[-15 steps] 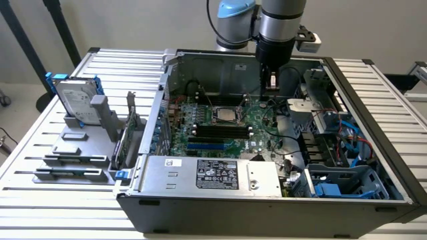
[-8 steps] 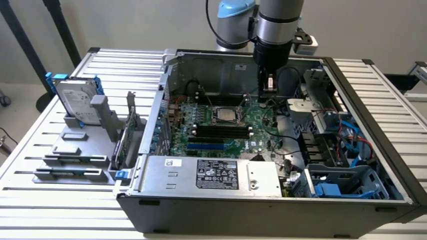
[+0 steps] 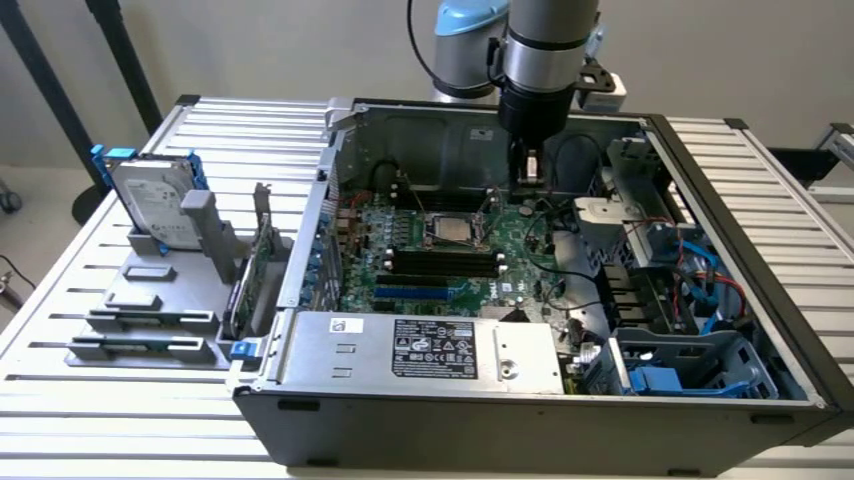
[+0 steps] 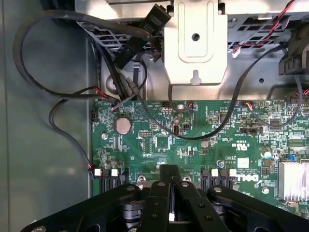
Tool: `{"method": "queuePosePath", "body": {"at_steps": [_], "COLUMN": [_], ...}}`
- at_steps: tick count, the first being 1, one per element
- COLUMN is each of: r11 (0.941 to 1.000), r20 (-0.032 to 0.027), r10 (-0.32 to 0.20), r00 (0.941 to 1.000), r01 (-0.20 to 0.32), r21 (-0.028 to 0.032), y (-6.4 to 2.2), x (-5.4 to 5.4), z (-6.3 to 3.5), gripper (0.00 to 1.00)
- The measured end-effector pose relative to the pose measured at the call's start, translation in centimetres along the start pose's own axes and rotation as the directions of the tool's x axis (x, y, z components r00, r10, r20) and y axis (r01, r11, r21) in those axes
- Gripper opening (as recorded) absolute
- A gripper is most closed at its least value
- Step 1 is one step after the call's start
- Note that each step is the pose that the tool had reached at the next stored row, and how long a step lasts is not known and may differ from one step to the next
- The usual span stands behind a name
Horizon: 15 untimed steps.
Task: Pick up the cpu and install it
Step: 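Close the cpu cover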
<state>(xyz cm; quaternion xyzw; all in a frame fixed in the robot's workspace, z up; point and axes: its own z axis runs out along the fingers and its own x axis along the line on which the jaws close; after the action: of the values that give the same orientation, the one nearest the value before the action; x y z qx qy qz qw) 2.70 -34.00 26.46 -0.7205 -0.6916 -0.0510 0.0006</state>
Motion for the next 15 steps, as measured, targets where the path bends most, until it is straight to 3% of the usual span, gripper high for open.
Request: {"method": "queuePosePath", "body": {"at_steps": [3,4,5,9,10,12,15], "r11": [1.0,1.0,1.0,0.9986,0.998,0.9972,0.9963], "r20": [-0.0069,-0.0084,-0.0096,-0.0089,-0.0081,-0.0077,-0.0071], "r10": [0.001,0.001,0.002,0.007,0.008,0.009,0.01], "r00": [1.0,1.0,1.0,0.9999,0.9999,0.9999,0.9999], "r01": [-0.001,-0.001,-0.001,-0.006,-0.007,-0.009,-0.01], "r21": [0.0004,0.0018,0.0069,0.053,0.0622,0.0742,0.0855], "y": [-0.1,-0.1,-0.11,-0.11,-0.1,-0.09,-0.07], "x": [-0.02,-0.03,-0.03,-0.03,-0.02,-0.01,0.01], "z": [0.25,0.28,0.3,0.3,0.27,0.13,-0.24], "gripper": [0.11,0.11,0.11,0.11,0.11,0.11,0.11]}}
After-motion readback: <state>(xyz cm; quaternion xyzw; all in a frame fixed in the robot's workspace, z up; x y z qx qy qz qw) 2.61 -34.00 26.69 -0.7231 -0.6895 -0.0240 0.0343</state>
